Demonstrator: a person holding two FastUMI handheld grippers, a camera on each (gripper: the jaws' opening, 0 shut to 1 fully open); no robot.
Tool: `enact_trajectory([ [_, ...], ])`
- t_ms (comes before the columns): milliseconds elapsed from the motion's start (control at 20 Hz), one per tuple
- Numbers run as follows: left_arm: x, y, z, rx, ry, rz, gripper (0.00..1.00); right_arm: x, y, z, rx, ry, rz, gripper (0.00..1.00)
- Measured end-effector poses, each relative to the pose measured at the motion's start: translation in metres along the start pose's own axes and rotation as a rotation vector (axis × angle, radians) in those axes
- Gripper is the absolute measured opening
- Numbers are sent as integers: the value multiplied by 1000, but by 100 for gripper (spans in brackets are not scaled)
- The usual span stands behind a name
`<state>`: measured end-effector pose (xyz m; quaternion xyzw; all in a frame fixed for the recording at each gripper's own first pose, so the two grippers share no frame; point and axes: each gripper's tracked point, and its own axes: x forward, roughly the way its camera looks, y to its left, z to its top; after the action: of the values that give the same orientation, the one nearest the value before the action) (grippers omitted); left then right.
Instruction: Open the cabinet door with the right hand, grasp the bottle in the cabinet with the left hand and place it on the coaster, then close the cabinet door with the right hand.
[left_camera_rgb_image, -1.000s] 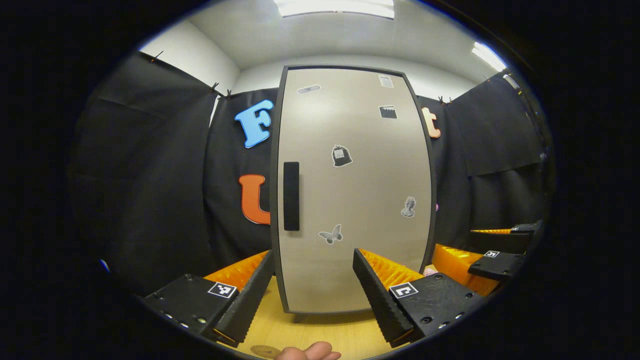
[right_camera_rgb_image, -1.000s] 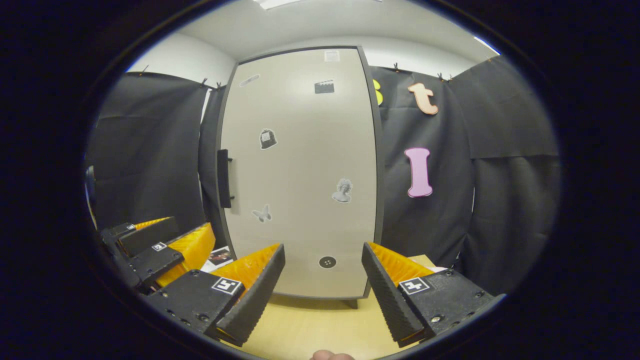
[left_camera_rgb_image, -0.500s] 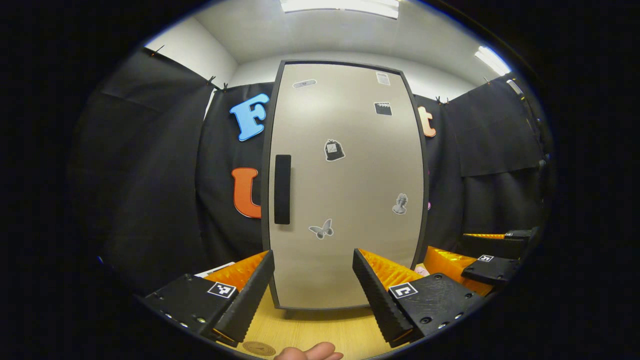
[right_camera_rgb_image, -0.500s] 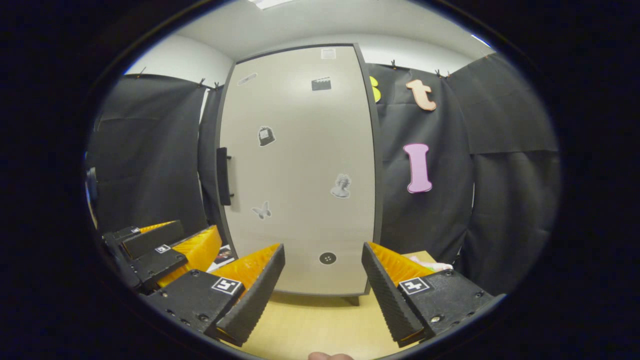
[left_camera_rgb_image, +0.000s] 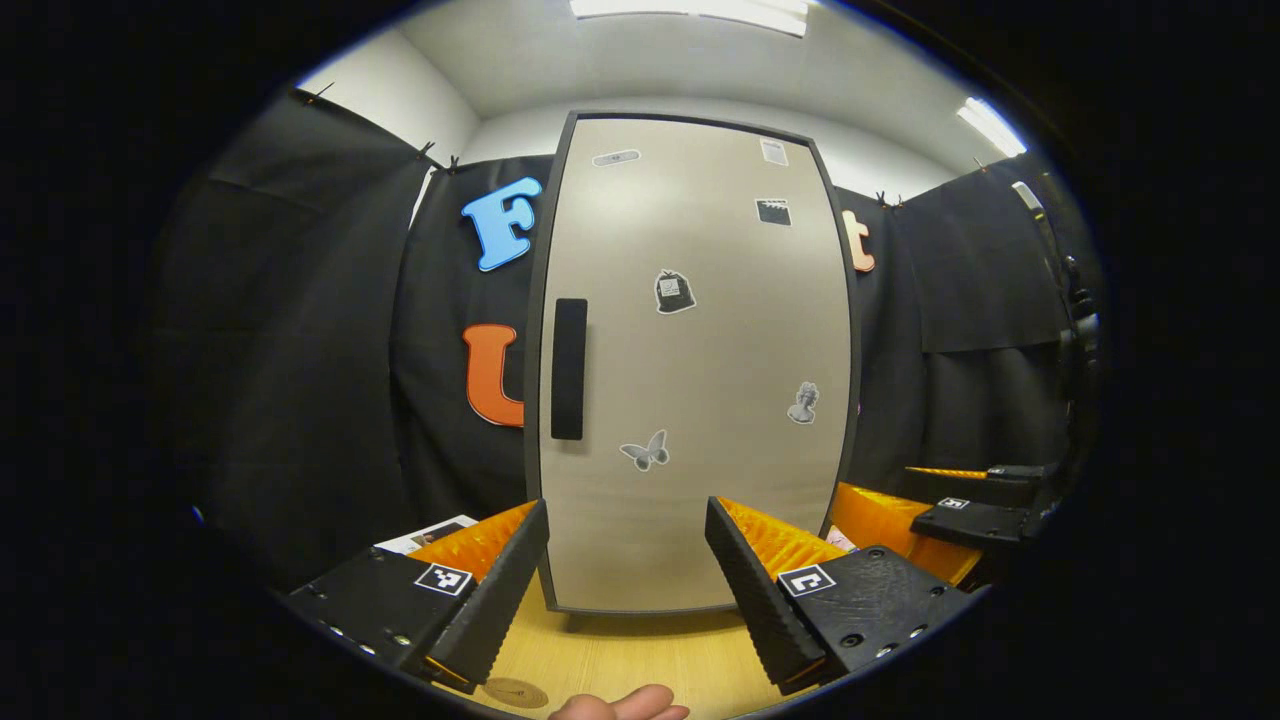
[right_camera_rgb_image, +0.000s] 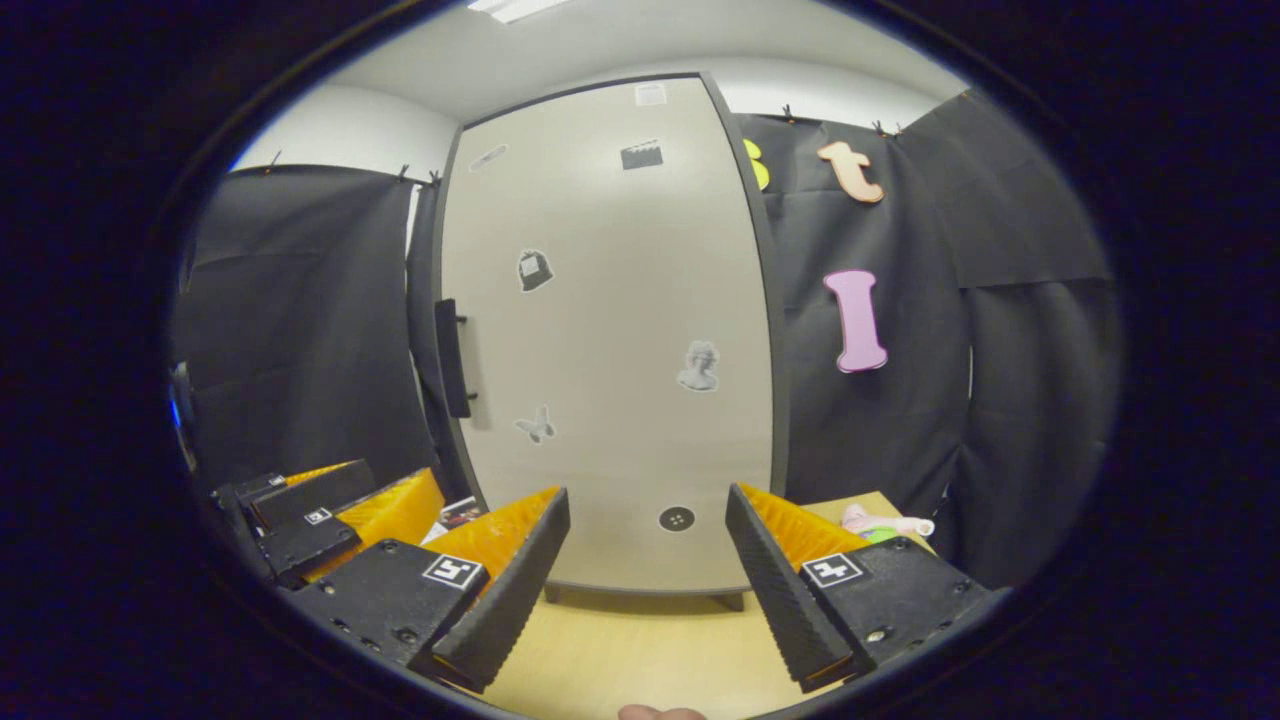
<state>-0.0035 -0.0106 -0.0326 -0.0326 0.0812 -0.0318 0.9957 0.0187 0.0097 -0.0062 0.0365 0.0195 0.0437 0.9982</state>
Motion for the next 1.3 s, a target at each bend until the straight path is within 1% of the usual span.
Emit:
enact_trajectory([
  [200, -10, 3, 14, 23, -27, -21, 95, 22, 12, 7, -24, -9, 35, 100],
  [350, -22, 10, 15, 19, -4, -38, 95, 45, 28, 16, -41, -16, 80, 100],
  [400, -27, 12, 18, 16, -3, -46, 95, 52, 38, 19, -44, -19, 112, 100],
  [500, -38, 23, 25, 12, -15, -40, 95, 64, 63, 26, -40, -35, 200, 100],
  [550, -42, 30, 24, 9, -12, -30, 95, 67, 73, 30, -40, -46, 230, 100],
  [650, -54, 49, 17, 12, 10, 9, 95, 77, 90, 38, -71, -69, 261, 99],
  [750, -64, 70, 13, 15, 25, 65, 95, 86, 108, 46, -111, -95, 294, 99],
  [850, -72, 88, 8, 5, 40, 117, 95, 93, 133, 54, -98, -122, 370, 100],
  [900, -78, 97, 7, 0, 45, 144, 95, 97, 143, 59, -86, -136, 391, 100],
  [1050, -91, 117, 5, -29, 47, 207, 95, 121, 161, 65, -94, -144, 381, 100],
  [1300, -113, 144, -12, -67, 77, 291, 95, 158, 184, 56, -134, -105, 347, 100],
])
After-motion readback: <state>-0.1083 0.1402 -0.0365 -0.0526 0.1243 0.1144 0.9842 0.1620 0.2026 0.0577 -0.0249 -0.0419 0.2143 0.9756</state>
